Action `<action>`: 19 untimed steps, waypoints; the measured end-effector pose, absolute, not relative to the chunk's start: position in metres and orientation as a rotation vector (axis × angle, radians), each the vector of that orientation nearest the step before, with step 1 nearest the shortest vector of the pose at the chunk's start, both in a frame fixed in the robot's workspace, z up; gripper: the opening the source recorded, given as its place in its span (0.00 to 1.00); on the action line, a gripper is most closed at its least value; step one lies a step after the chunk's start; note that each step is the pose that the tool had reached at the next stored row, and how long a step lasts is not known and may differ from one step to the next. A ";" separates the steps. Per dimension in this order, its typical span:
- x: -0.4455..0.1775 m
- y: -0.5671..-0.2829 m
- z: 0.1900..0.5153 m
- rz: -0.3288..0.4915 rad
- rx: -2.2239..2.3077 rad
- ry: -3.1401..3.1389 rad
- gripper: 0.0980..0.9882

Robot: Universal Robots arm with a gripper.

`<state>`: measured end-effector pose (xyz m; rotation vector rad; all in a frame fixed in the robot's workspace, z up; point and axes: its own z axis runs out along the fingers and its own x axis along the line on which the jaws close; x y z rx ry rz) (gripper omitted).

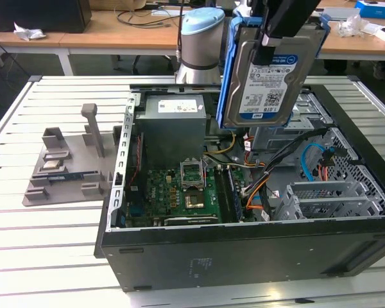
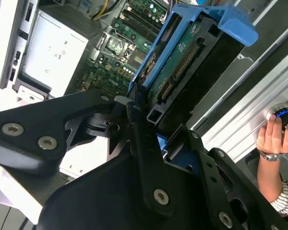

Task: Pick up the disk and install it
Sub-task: 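Pick up the disk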

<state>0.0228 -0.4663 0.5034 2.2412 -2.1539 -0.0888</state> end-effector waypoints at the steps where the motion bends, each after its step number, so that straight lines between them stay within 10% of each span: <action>1: 0.023 -0.469 0.503 -0.089 2.241 -2.154 0.30; 19: 0.023 -0.545 0.502 -0.089 2.237 -2.159 0.30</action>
